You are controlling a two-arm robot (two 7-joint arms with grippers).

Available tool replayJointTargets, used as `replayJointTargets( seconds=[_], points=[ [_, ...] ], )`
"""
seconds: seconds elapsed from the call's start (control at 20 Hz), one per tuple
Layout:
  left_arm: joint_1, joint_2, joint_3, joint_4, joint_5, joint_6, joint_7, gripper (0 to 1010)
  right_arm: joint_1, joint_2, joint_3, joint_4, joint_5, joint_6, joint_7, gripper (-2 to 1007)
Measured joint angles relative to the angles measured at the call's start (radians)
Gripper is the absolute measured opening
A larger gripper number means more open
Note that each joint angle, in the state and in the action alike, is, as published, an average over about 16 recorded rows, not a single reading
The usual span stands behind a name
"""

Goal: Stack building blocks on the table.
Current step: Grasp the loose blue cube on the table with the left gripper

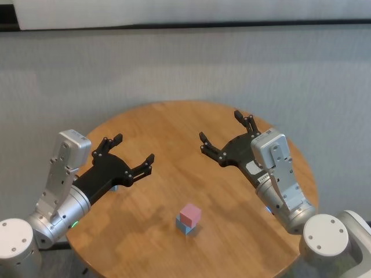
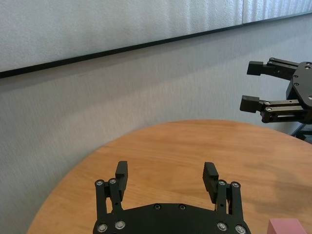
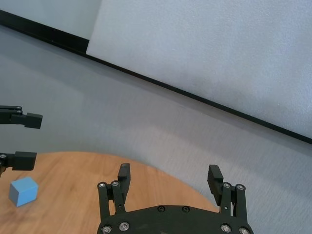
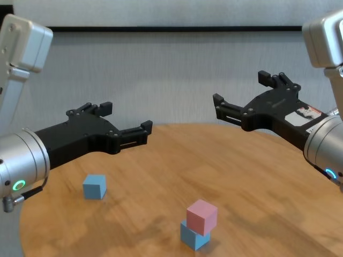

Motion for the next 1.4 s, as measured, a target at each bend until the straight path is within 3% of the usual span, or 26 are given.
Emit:
replayJointTargets(
  seconds=[0.4, 0.8, 1.4],
  points=[
    [0.002, 0.001, -0.002, -0.002, 0.001, 0.002, 0.001, 1002, -0.004, 0.002, -0.002, -0.004, -0.001, 0.003, -0.002, 1000],
    [0.029, 0.002, -0.024, -0.021, 0.000, 0.019, 0.009, 1001, -0.006, 0.003, -0.003, -0.005, -0.002, 0.004, -0.003, 1001],
    [0.070, -0.003, -0.042, -0.041, 0.001, 0.137, 0.009, 1001, -0.008, 0.003, -0.003, -0.006, -0.003, 0.005, -0.004, 1001]
  ],
)
